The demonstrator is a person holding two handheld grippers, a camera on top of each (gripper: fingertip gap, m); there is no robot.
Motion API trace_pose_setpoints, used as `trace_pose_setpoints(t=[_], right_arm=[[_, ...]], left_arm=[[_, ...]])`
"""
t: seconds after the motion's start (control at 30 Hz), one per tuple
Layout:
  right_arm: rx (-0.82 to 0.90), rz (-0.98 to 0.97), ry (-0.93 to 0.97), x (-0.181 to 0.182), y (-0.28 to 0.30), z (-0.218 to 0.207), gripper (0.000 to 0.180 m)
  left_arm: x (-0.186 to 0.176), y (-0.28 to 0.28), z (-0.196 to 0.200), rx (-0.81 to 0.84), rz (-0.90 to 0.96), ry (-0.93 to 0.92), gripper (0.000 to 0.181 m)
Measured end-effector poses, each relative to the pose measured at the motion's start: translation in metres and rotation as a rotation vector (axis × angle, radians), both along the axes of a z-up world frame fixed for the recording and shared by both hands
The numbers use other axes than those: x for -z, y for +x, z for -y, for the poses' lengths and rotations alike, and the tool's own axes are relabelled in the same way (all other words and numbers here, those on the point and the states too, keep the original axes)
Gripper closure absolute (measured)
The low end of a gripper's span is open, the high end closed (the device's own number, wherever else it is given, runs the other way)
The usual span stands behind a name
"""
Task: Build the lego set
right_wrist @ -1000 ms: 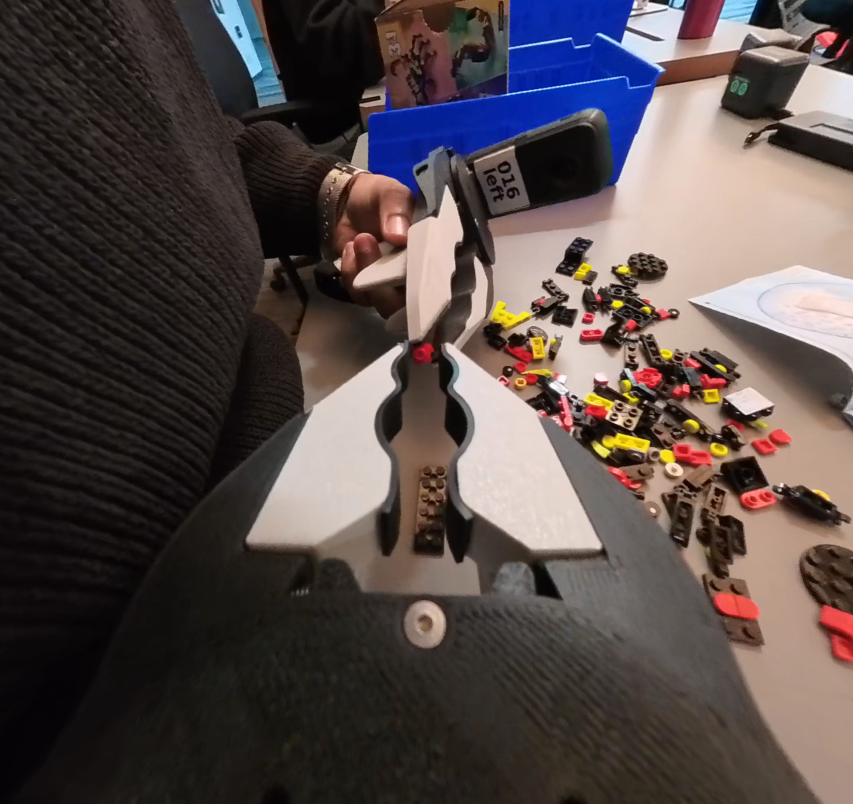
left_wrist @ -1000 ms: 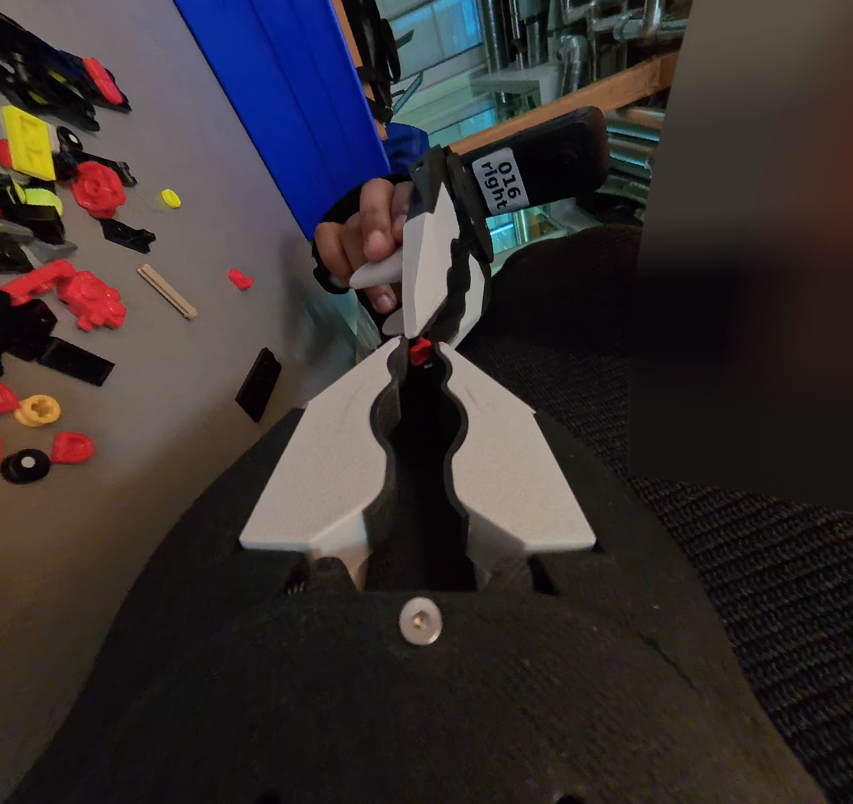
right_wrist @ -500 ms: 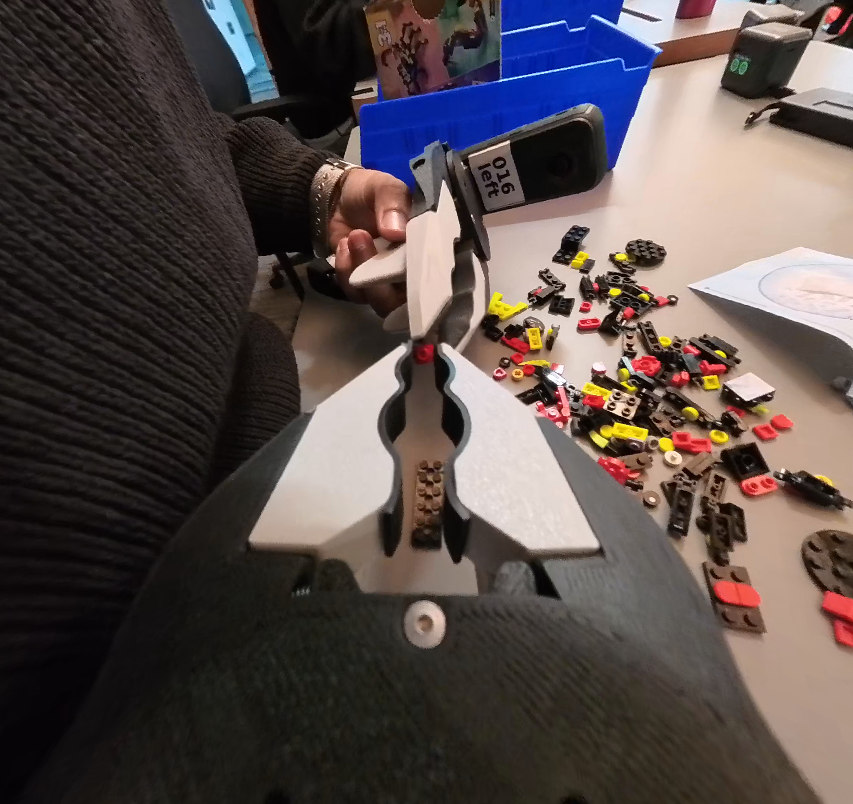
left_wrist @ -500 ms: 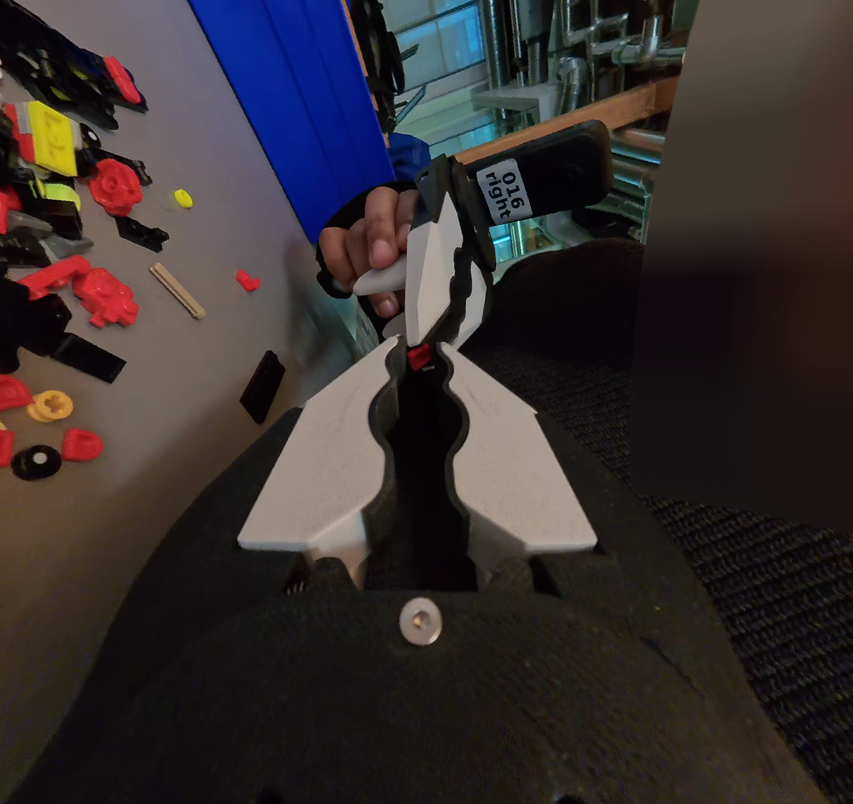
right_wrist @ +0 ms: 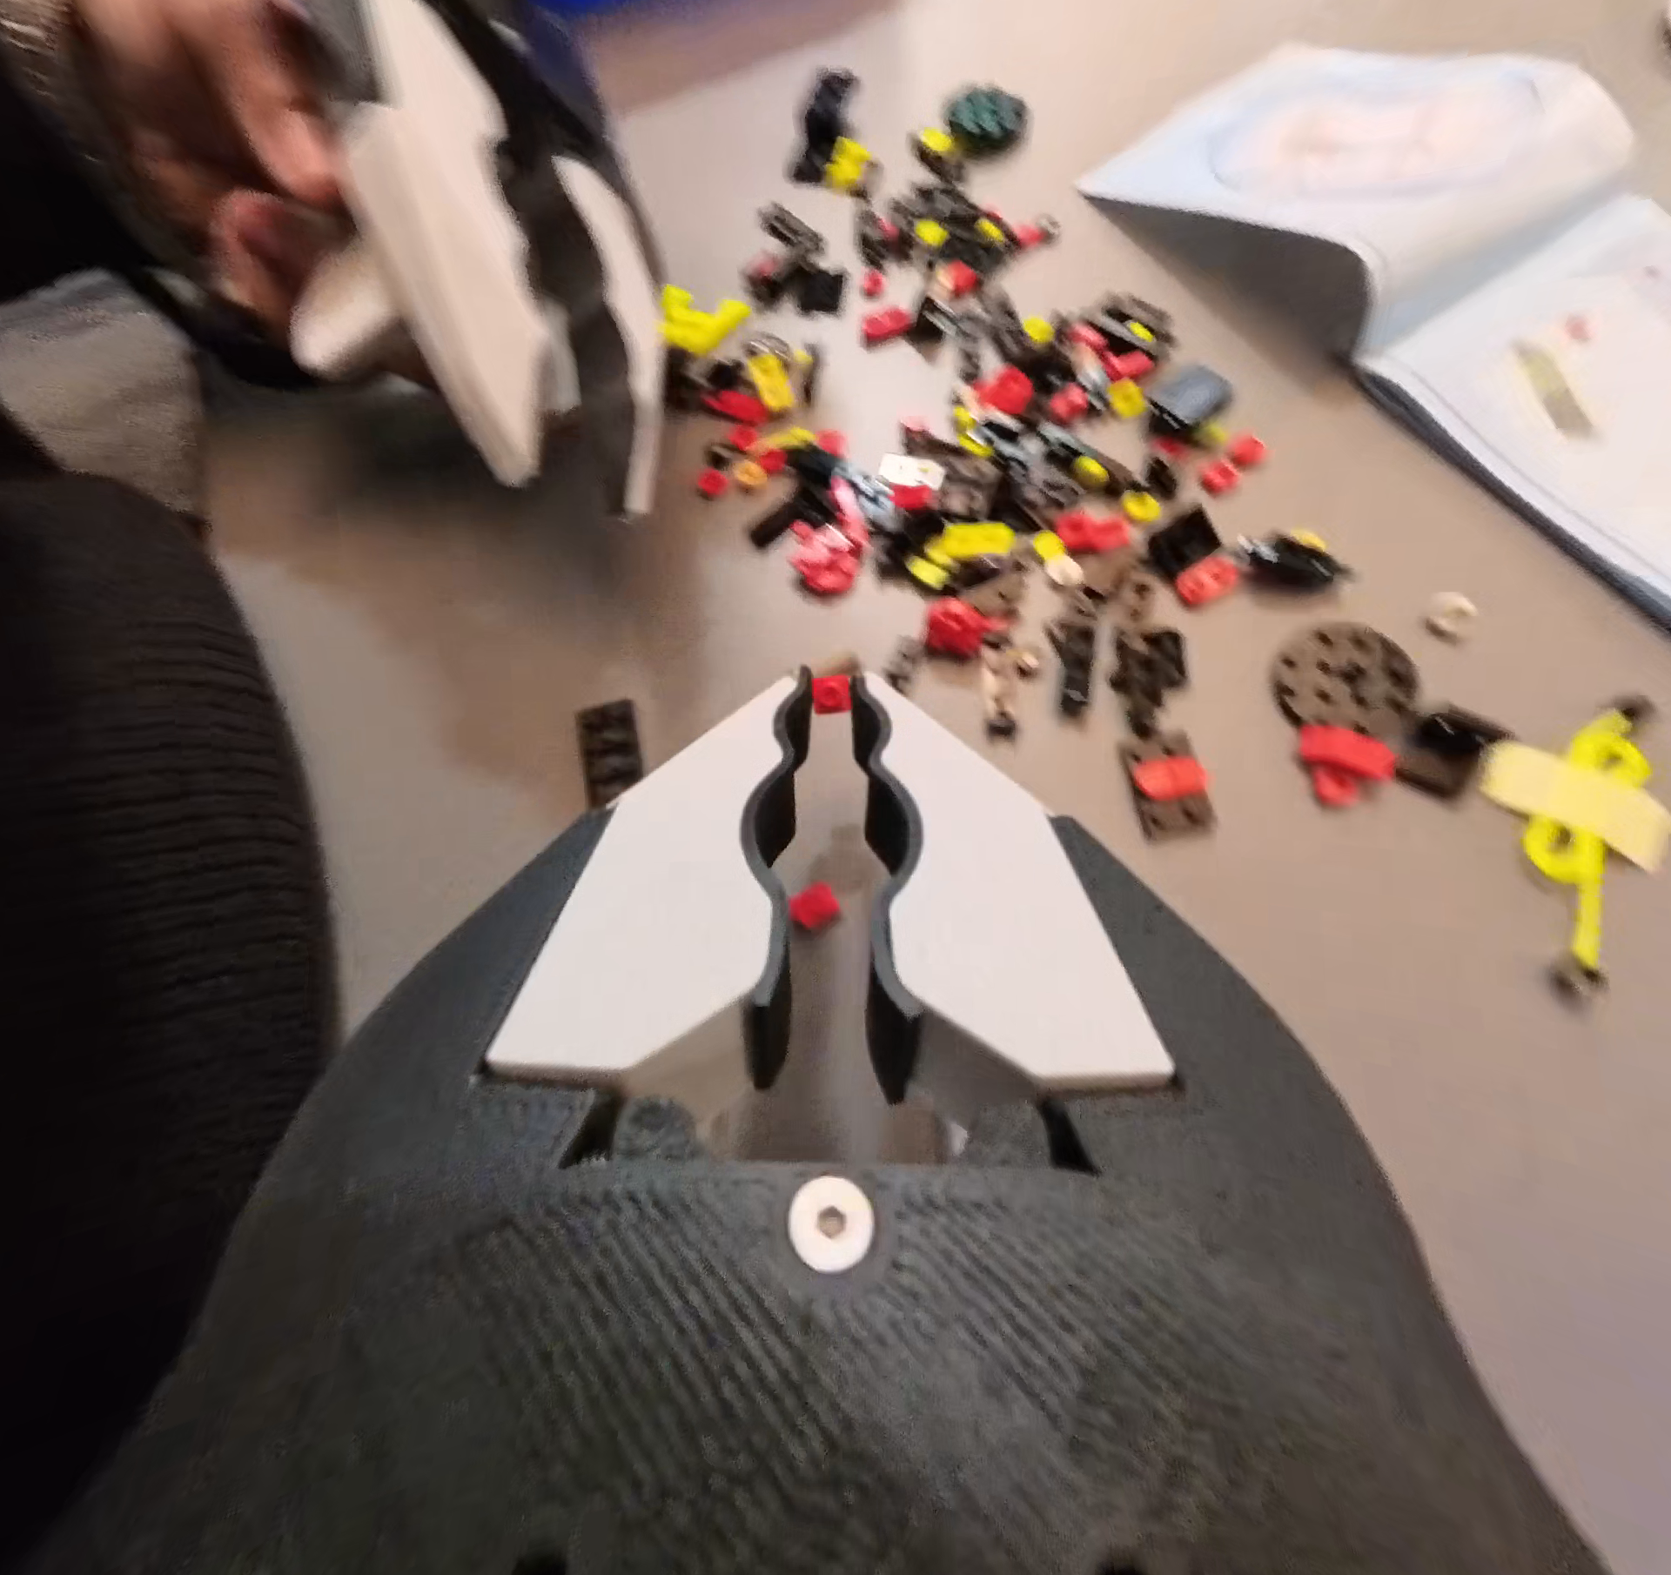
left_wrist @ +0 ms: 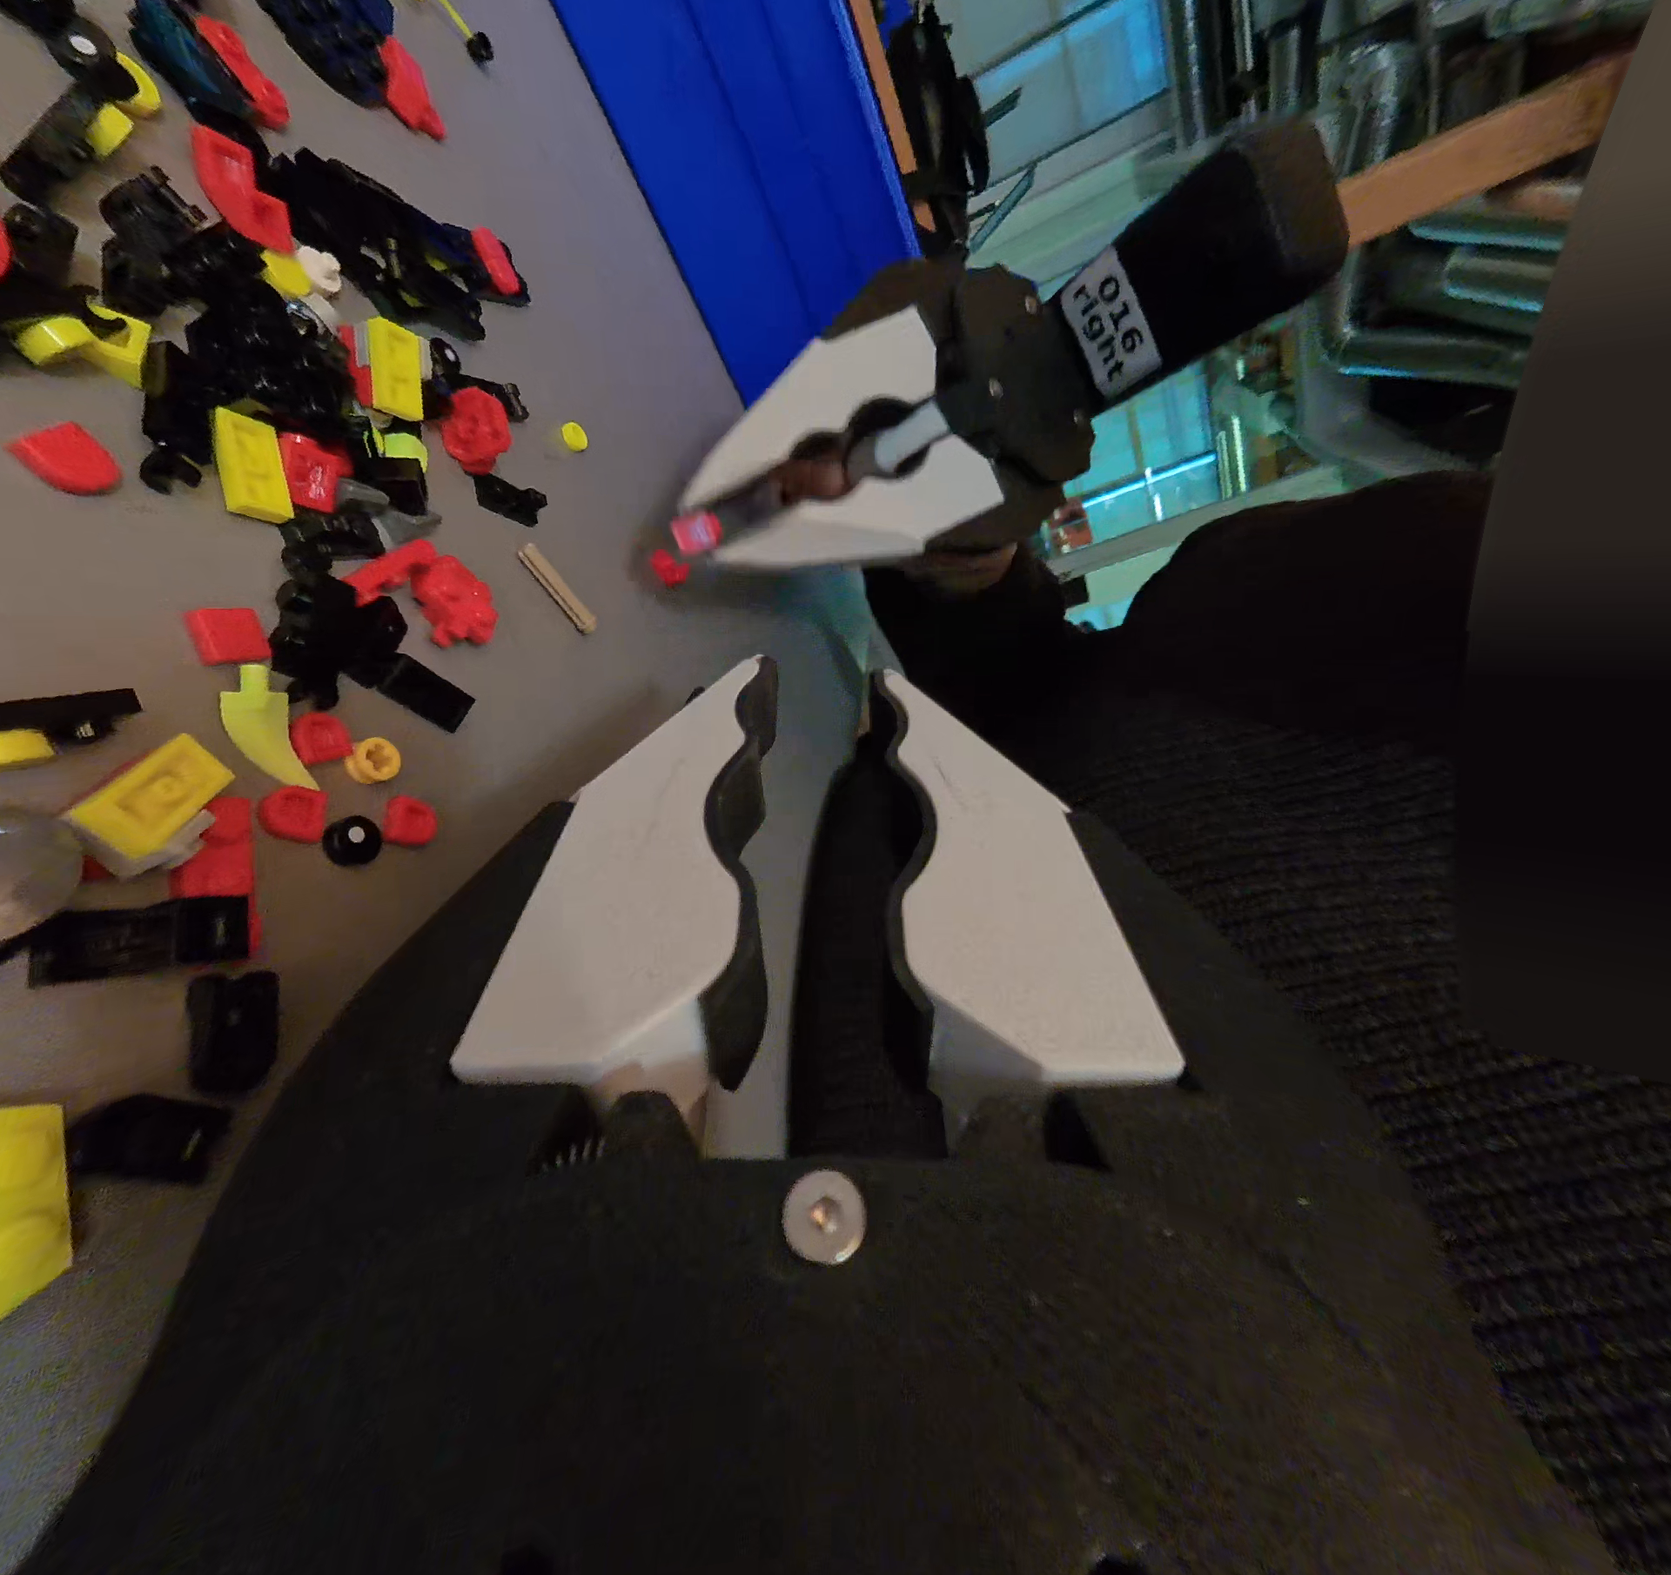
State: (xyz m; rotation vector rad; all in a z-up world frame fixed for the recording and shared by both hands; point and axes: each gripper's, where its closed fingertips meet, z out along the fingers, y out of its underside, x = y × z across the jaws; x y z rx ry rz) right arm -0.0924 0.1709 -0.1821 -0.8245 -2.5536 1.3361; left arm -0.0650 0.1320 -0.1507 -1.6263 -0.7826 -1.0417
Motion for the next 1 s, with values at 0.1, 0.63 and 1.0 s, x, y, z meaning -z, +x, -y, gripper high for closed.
trace_pose_setpoints(t=[0.1, 0.63, 1.0], right_arm=[[0.149, 0.054, 0.149, 0.005, -0.007, -0.028, 0.173], [0.239, 0.189, 0.414, 0.038, 0.016, -0.068, 0.173], [0.218, 0.189, 0.369, 0.038, 0.018, -0.068, 0.167]], left_arm=[[0.003, 0.003, -0.001, 0.016, -0.047, -0.030, 0.163], [0.008, 0.015, -0.015, 0.099, -0.111, -0.069, 0.164], [0.007, 0.015, -0.014, 0.102, -0.104, -0.062, 0.164]])
